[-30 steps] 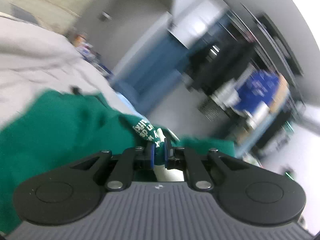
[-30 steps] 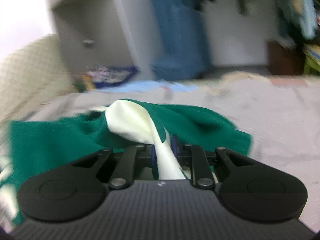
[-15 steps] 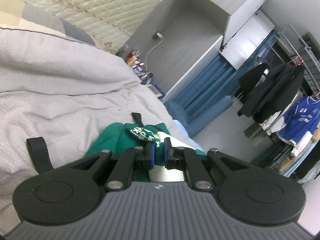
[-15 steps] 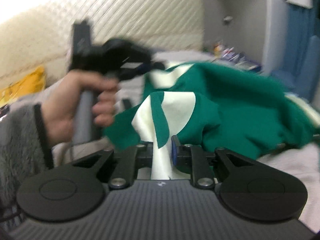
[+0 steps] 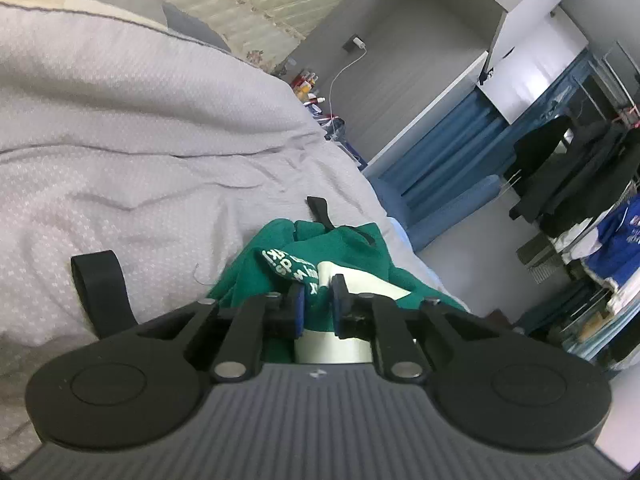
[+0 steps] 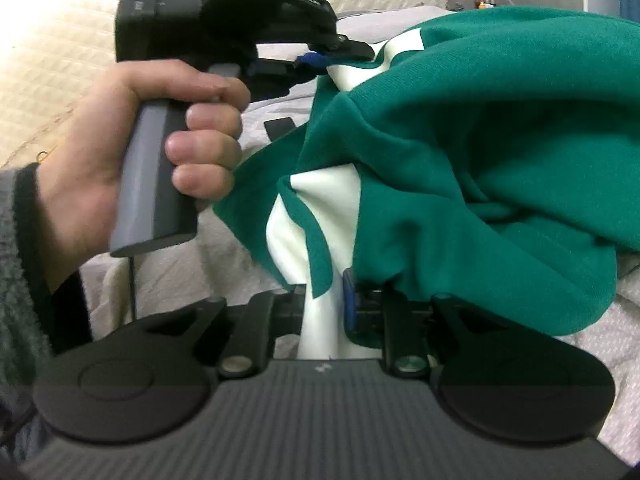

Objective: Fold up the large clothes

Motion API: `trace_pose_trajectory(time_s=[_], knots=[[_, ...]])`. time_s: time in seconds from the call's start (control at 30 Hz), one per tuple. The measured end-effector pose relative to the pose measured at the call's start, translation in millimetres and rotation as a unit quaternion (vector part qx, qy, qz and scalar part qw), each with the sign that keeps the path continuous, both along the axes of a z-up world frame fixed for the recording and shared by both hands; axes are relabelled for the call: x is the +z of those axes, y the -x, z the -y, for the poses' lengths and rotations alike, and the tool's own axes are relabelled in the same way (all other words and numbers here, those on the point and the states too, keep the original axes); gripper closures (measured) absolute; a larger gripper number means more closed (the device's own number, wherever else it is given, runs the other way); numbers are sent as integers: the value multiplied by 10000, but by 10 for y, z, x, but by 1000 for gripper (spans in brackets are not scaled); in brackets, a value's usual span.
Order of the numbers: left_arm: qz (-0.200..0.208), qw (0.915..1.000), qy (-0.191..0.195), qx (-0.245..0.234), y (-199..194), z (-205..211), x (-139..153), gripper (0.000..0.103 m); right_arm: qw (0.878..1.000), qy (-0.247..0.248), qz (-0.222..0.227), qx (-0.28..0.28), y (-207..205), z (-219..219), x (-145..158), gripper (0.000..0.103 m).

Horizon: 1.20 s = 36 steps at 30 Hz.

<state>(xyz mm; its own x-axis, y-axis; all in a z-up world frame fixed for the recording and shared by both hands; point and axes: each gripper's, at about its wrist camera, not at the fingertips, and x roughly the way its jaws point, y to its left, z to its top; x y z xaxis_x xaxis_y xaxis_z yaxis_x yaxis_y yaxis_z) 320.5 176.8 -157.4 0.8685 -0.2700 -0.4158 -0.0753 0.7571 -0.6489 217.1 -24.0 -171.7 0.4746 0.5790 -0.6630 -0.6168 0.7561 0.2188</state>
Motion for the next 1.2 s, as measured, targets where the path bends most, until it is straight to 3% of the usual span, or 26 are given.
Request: trace_pose_trajectory(time_s=[0.17, 0.23, 0.33, 0.47, 0.57, 0.6, 0.63, 0.73, 0.93, 1.2], knots=[[45, 10000, 12, 20, 113, 23, 65, 80, 9999, -71, -139, 28, -124, 113, 86, 81], [36, 10000, -36, 86, 176, 28, 96, 65, 9998, -46, -201, 11, -123, 107, 104, 80], [161, 9997, -40, 156, 324, 21, 172, 53, 9997, -4, -251, 54, -50, 155, 175, 75], [513, 9984, -115, 209, 614, 20, 351, 47, 9995, 115, -305, 41, 60, 259, 277, 64], [719, 9971, -200, 112, 849, 46, 487, 46, 9993, 43, -372, -34, 168, 354, 349, 36], [763, 9967, -265, 68, 914, 69, 533, 46, 9993, -27, -365, -45, 199, 392, 380, 20], [799, 9962, -348, 31, 981, 104, 585, 46, 9994, -98, -323, -93, 237, 447, 365, 14], [887, 9946, -530, -94, 1170, 232, 739, 46, 9994, -173, -239, -200, 290, 559, 441, 14], [981, 9938, -299, -418, 1458, 582, 936, 46, 9939, -606, 145, -910, 224, 1061, 674, 14], [641, 9905, 138, -1206, 1447, 1434, 797, 38, 9515, -1528, 86, -2667, -498, 2013, 844, 14]])
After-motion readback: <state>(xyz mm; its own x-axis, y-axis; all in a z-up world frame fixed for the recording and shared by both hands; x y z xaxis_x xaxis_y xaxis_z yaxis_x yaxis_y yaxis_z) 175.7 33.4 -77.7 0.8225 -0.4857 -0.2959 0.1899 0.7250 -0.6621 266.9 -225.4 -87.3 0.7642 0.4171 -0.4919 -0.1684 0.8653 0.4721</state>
